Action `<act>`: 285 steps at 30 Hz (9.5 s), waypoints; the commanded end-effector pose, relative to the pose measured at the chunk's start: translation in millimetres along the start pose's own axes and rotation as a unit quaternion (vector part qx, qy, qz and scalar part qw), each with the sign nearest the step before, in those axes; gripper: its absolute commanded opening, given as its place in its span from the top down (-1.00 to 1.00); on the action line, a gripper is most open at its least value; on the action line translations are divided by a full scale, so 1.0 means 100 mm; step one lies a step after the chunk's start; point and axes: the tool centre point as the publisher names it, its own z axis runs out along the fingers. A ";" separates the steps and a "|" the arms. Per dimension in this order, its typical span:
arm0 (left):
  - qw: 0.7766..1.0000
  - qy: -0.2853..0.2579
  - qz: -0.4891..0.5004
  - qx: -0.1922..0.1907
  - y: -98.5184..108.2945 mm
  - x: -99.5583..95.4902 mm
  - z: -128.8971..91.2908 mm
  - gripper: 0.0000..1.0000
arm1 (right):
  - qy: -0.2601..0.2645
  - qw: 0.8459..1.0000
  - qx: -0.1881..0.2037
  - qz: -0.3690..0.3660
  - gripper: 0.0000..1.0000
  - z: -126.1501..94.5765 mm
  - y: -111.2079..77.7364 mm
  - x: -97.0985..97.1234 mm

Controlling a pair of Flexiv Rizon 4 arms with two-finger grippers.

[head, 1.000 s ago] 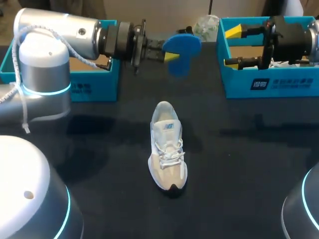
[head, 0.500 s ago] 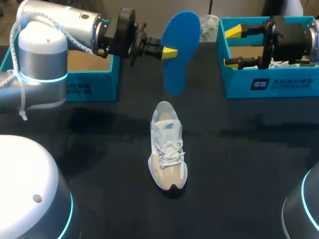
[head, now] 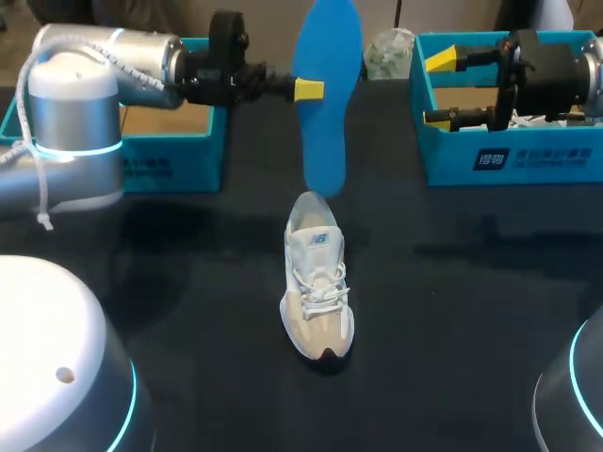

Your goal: Take the shoe out of the shoebox, open the shoe tongue, remove and reinsert the insole, then place the shoe into the shoebox

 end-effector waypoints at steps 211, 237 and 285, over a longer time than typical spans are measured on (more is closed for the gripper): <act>0.843 -0.001 -0.534 0.062 0.47 -0.27 0.11 1.00 | -0.421 0.907 0.000 -0.010 -1.00 0.46 -0.17 0.16; 0.843 -0.001 -0.534 0.062 0.47 -0.27 0.11 1.00 | -0.165 0.985 0.014 -0.043 -1.00 0.16 -0.18 -0.18; 0.894 0.007 -0.443 0.069 0.40 -0.34 0.04 1.00 | -0.049 0.997 0.006 -0.057 -1.00 0.17 -0.11 -0.50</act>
